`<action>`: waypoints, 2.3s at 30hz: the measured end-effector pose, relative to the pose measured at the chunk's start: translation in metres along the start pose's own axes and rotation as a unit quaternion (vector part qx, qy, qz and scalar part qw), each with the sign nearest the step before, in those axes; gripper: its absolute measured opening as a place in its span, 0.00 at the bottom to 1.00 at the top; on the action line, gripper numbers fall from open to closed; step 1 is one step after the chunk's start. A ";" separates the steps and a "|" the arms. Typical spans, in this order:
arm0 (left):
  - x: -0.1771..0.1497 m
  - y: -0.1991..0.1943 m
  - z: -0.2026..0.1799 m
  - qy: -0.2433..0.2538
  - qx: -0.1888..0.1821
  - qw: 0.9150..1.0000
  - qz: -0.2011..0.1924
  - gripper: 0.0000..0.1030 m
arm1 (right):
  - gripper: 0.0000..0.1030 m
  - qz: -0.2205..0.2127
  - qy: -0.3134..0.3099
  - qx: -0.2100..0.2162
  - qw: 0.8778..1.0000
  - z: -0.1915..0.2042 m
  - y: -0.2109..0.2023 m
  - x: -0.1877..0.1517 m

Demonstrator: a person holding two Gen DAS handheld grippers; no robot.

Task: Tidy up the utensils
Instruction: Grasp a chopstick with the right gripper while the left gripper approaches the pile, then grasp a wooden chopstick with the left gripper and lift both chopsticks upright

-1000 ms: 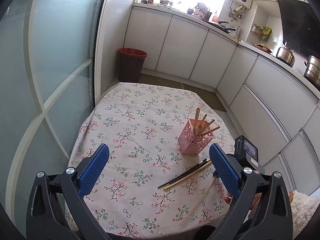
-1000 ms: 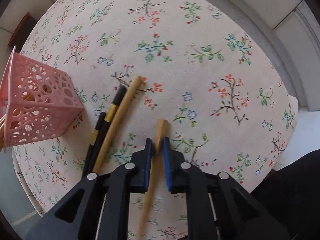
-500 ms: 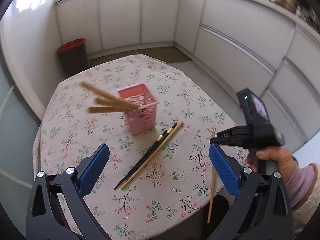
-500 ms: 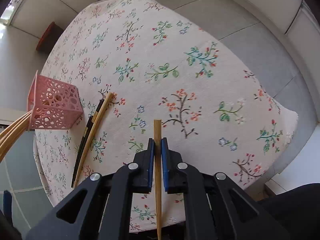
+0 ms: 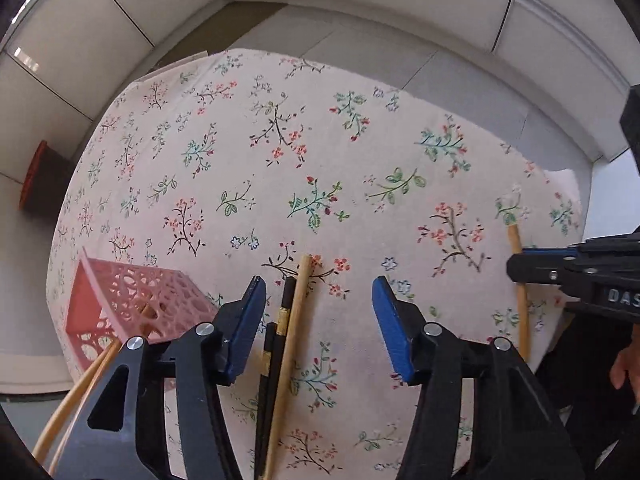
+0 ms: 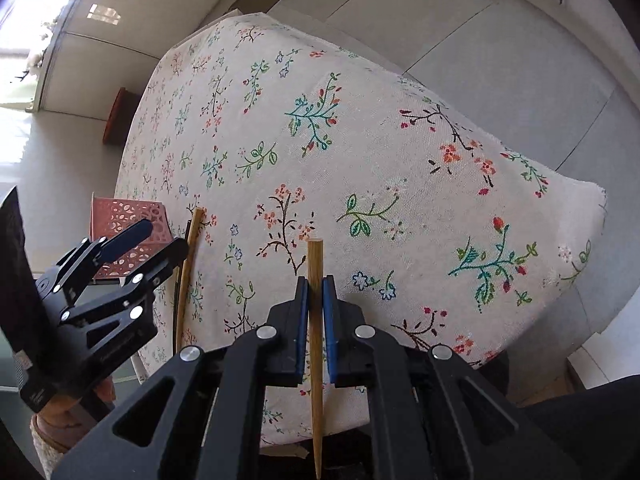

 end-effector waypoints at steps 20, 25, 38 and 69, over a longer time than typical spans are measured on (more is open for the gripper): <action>0.012 0.046 0.009 -0.007 -0.058 0.998 0.028 0.18 | 0.07 -0.008 -0.019 0.018 1.000 0.017 0.010 0.015; -0.009 0.042 0.015 -0.014 -0.040 0.999 0.029 0.23 | 0.07 -0.013 -0.033 0.016 0.999 0.018 0.005 0.012; -0.040 -0.043 0.023 -0.143 -0.011 0.984 -0.106 0.06 | 0.07 -0.084 -0.110 0.037 0.990 0.069 -0.047 0.016; -0.066 -0.397 0.188 -0.390 0.081 0.770 -0.498 0.06 | 0.07 -0.304 -0.385 0.050 0.870 0.357 -0.173 0.038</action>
Point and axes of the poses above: each gripper's, at about its wrist camera, not at the fingertips, and y roughly the way its jaws point, z to its left, x to its top, the point moved 10 cm from there along y, roughly the way its jaws point, and after that the axes turned 3 degrees about x, right-handed, at the moved point
